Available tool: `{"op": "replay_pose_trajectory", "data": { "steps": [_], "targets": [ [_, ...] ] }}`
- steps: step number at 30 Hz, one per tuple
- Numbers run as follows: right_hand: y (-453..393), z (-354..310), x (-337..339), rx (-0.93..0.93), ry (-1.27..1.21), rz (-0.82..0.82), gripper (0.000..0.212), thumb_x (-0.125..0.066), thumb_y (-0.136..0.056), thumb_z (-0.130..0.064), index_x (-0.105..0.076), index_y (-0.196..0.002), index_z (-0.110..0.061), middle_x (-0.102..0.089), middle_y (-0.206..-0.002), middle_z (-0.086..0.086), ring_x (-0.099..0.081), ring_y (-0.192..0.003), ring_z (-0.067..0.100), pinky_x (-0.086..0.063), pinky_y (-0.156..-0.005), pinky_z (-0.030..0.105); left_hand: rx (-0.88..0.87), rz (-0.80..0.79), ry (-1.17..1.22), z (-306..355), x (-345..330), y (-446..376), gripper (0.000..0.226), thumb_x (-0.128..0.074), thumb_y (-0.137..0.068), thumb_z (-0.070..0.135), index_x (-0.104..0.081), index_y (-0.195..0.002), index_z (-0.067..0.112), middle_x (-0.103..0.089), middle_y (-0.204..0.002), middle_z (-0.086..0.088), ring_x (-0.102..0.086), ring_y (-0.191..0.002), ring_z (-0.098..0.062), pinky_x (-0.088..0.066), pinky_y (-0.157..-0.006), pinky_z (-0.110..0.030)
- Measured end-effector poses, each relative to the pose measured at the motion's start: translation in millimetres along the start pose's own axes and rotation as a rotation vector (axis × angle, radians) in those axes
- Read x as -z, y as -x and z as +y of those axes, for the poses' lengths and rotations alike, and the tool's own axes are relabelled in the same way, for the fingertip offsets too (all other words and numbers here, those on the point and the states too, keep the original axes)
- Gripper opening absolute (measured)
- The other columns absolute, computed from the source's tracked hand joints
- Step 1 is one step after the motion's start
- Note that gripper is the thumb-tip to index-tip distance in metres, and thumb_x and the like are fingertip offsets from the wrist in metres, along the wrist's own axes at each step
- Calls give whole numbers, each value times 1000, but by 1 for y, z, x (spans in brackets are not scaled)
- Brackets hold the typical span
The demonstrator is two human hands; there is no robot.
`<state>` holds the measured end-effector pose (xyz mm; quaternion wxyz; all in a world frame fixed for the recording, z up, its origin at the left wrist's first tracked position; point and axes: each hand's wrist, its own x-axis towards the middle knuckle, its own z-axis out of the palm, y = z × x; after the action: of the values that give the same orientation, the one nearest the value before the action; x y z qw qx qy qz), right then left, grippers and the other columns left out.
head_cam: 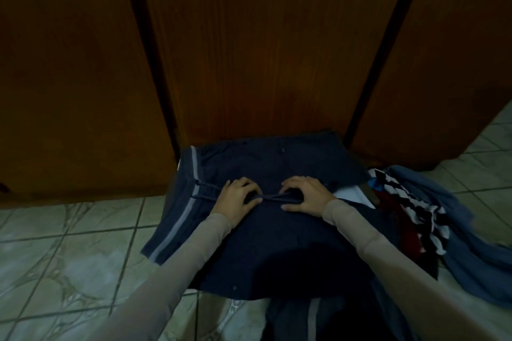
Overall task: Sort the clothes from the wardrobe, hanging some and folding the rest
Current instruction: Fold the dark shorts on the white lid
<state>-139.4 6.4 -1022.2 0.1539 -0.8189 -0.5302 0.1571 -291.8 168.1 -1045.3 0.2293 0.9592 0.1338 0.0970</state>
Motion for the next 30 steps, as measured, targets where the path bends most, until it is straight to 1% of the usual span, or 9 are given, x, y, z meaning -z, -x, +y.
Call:
{"op": "replay_pose_trajectory", "data": {
  "steps": [3, 8, 11, 14, 16, 18, 22, 26, 30],
  "targets": [
    [-7, -3, 1, 42, 39, 35, 17, -60, -90, -27, -63, -104, -18, -59, -113, 1, -52, -107, 18, -37, -95, 32, 41, 81, 124, 0, 5, -6, 12, -63, -89, 24, -66, -94, 13, -60, -101, -4, -53, -100, -22, -41, -91, -36],
    [-19, -8, 26, -13, -113, 123, 6, -57, -92, -17, -61, -97, -16, -65, -87, 3, -59, -84, 17, -41, -73, 26, 146, 247, 197, 3, 25, -22, 8, -66, -86, 17, -67, -92, 12, -66, -100, -5, -58, -97, -20, -45, -84, -31],
    [-27, -1, 45, -115, 85, 277, 16, -52, -94, -19, -58, -109, -17, -63, -104, 2, -57, -100, 21, -37, -86, 32, 170, 247, 212, 9, 28, -30, 16, -62, -90, 17, -67, -104, 12, -65, -113, -7, -57, -106, -21, -43, -89, -28],
    [-26, 15, 50, -298, 262, 319, 25, -50, -94, -15, -49, -118, -20, -53, -119, 1, -46, -118, 22, -26, -103, 40, 167, 178, 171, 18, 18, -28, 30, -52, -96, 16, -58, -125, 15, -56, -130, -7, -50, -120, -21, -33, -103, -28],
    [-16, 25, 47, -387, 263, 351, 25, -50, -93, -12, -49, -117, -19, -51, -121, 2, -44, -120, 21, -25, -104, 40, 201, 121, 57, 22, 7, -24, 36, -43, -100, 18, -47, -136, 20, -46, -141, -4, -40, -131, -18, -13, -116, -36],
    [-5, 34, 43, -425, 249, 365, 22, -51, -93, -12, -51, -114, -18, -52, -121, 3, -46, -118, 21, -26, -102, 38, 216, 70, -47, 27, -2, -19, 38, -35, -102, 20, -40, -140, 23, -36, -148, 1, -26, -139, -12, 4, -117, -44],
    [20, 42, 32, -336, 202, 288, 25, -53, -91, -5, -56, -113, -16, -50, -127, 6, -45, -123, 22, -30, -101, 38, 151, -60, -93, 41, -12, -11, 42, -29, -103, 25, -31, -145, 23, -17, -156, 6, -7, -145, -9, 11, -114, -47],
    [49, 43, 25, -149, 172, 240, 26, -54, -88, -1, -61, -110, -12, -52, -123, 4, -49, -115, 21, -34, -93, 26, 5, -251, -78, 59, -17, -1, 49, -31, -102, 33, -21, -149, 24, -6, -158, 5, 0, -145, -9, 7, -115, -42],
    [71, 40, 22, -157, 83, 161, 24, -54, -89, -2, -60, -111, -12, -49, -129, 6, -45, -123, 21, -33, -104, 30, -18, -325, -123, 72, -19, 7, 55, -32, -102, 36, -11, -151, 25, 1, -159, 2, -1, -145, -12, 7, -115, -43]
  ]
}}
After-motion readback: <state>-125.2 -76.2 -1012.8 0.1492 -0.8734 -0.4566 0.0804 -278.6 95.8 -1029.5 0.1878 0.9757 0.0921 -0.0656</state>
